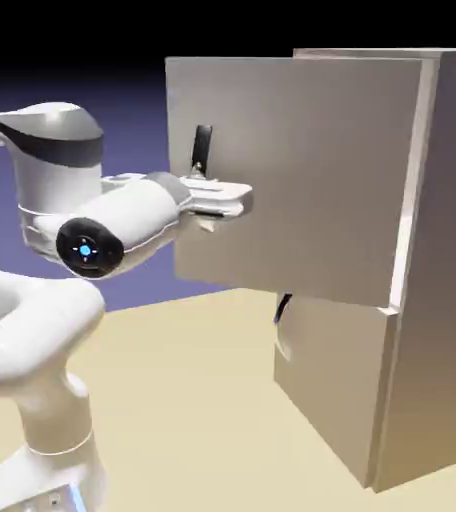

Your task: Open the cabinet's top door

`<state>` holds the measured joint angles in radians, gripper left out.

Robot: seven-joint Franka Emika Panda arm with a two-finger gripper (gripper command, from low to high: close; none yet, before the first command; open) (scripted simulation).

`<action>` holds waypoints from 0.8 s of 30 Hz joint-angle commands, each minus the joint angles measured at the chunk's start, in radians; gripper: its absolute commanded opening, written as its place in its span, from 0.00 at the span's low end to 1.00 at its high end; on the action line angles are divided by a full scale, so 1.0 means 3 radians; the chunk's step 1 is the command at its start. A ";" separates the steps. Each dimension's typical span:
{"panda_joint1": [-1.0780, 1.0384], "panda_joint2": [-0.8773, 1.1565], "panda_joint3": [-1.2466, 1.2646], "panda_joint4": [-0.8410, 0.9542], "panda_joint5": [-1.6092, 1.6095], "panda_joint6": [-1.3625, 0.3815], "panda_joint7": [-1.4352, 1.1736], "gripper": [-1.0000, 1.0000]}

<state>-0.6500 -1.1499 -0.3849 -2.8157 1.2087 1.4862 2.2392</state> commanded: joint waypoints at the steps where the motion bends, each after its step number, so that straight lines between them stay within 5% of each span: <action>1: 0.0057 0.0118 -0.0121 0.0088 -0.0109 -0.0111 -0.0051 0.00; 24: 0.2489 0.2462 -0.2798 0.2576 -0.1308 -0.2507 -0.1134 0.00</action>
<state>0.0967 -0.4114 -1.2243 -2.0427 0.8167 0.7352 1.8994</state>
